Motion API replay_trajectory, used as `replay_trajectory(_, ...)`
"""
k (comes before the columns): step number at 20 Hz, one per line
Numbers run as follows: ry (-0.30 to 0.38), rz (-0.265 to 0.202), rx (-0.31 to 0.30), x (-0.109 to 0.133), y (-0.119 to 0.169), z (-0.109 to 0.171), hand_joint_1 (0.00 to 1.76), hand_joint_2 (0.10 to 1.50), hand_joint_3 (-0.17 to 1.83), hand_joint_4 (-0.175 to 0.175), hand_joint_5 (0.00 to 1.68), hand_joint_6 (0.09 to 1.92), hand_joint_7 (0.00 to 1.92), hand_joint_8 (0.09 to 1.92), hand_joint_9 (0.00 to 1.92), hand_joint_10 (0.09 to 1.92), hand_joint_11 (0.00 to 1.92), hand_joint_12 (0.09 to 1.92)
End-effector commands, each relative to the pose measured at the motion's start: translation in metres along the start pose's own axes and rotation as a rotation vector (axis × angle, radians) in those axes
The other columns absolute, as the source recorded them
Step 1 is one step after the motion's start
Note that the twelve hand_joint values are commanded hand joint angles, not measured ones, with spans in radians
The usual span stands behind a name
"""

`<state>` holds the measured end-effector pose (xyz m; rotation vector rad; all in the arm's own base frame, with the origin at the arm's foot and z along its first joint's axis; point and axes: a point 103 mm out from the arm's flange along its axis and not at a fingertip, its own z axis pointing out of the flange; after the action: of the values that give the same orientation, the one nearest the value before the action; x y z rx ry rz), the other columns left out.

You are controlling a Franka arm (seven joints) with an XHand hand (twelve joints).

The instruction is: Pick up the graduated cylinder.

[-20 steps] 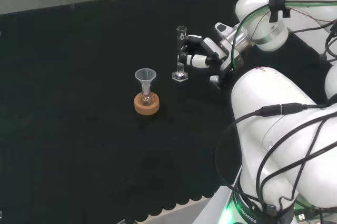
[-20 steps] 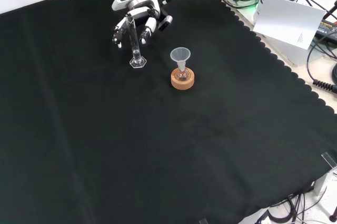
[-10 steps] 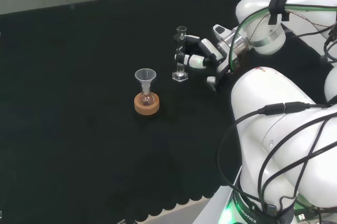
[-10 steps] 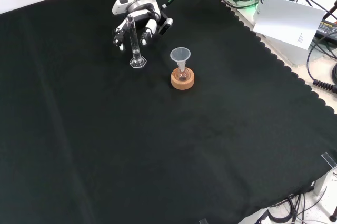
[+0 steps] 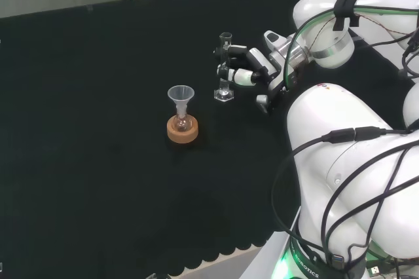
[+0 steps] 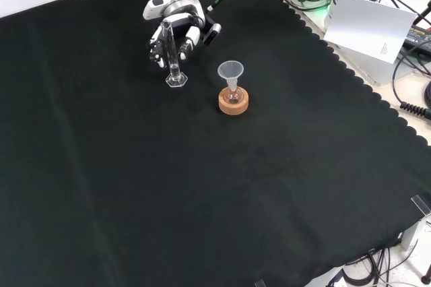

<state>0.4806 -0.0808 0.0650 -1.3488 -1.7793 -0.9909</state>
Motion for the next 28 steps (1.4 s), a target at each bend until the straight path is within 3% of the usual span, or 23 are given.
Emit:
replay_trajectory(1,-0.009,0.006,-0.015,0.001,0.0,0.0,1.15,1.11,-0.17,-0.01,0.8,0.51,0.66,0.63,1.02,0.31,0.88,0.98)
replay_trajectory(2,-0.021,0.009,-0.023,0.003,0.001,0.0,1.17,1.14,-0.17,-0.002,0.84,0.52,0.7,0.64,1.05,0.29,0.92,0.96)
replay_trajectory(4,-0.048,0.017,-0.035,0.006,0.001,-0.001,1.14,1.16,-0.08,-0.077,0.9,0.89,0.81,0.66,1.12,0.28,1.01,0.92)
replay_trajectory(6,-0.101,0.03,-0.039,0.01,0.001,-0.003,1.13,1.16,-0.03,-0.122,0.91,1.05,0.91,0.65,1.17,0.26,1.07,0.88)
replay_trajectory(9,-0.187,0.047,-0.018,0.017,0.003,-0.008,1.22,1.15,0.0,-0.168,0.9,1.11,0.92,1.03,1.24,0.24,1.11,0.85)
replay_trajectory(20,-0.469,0.06,0.13,0.046,-0.001,-0.045,1.26,1.12,0.0,-0.175,0.97,1.02,0.98,1.02,1.31,0.18,1.15,0.82)
replay_trajectory(28,-0.61,0.074,0.21,0.075,-0.018,-0.063,1.26,1.1,0.0,-0.175,1.01,0.96,1.03,0.96,1.35,0.15,1.17,0.8)
